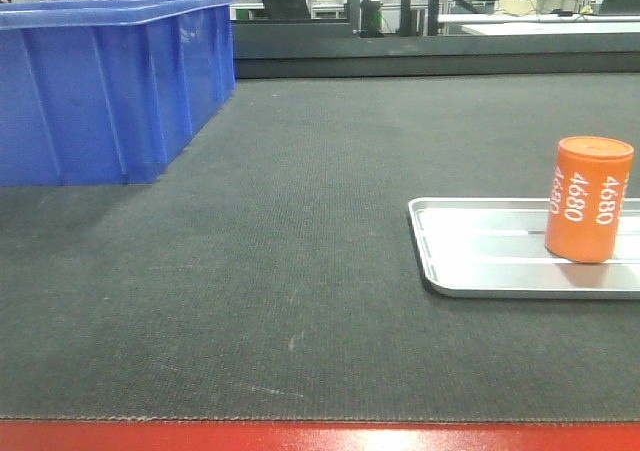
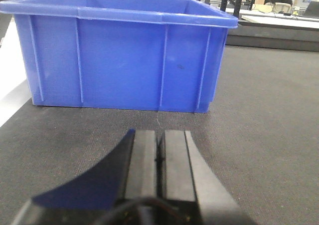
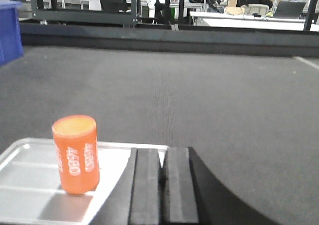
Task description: Grab orange capacitor from left shelf to right conveyor
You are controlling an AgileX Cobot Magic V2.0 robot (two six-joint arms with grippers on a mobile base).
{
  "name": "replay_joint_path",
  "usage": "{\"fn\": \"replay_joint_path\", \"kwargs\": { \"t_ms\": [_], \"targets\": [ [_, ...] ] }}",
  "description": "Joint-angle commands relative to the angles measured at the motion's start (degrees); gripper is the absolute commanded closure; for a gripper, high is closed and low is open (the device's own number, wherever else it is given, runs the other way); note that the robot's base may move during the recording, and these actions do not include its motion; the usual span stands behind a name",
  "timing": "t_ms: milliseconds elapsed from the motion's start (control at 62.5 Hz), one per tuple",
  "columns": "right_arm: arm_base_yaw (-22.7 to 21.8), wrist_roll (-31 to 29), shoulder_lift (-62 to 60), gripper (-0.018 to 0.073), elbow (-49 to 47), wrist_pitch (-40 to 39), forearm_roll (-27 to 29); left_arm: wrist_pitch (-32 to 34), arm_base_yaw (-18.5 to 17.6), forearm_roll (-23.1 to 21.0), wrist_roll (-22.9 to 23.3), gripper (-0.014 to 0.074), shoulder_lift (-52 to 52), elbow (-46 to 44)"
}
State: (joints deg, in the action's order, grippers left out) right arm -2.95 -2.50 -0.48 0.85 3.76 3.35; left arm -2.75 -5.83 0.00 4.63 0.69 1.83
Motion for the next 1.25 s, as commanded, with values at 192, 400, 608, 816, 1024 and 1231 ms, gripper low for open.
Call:
{"fn": "replay_joint_path", "kwargs": {
  "t_ms": [192,400,608,816,1024,1231],
  "targets": [
    [-0.35,-0.67,-1.26,0.0512,1.06,-3.34,0.17,4.93,-0.19,0.0,-0.03,0.0701,1.1,-0.3],
    [-0.35,-0.67,-1.26,0.0512,1.06,-4.16,0.17,4.93,-0.19,0.0,-0.03,0.0701,1.1,-0.3],
    [-0.35,-0.67,-1.26,0.0512,1.06,-4.16,0.17,4.93,-0.19,0.0,-0.03,0.0701,1.1,-0.3],
    [-0.35,-0.67,-1.26,0.0512,1.06,-4.16,0.17,4.93,-0.19,0.0,-0.03,0.0701,1.1,-0.3],
    [-0.35,-0.67,-1.26,0.0512,1.06,-4.16,0.17,4.93,-0.19,0.0,-0.03,0.0701,1.1,-0.3],
    [-0.35,-0.67,-1.26,0.0512,1.06,-4.16,0.17,4.93,-0.19,0.0,-0.03,0.0701,1.1,-0.3]
  ]
}}
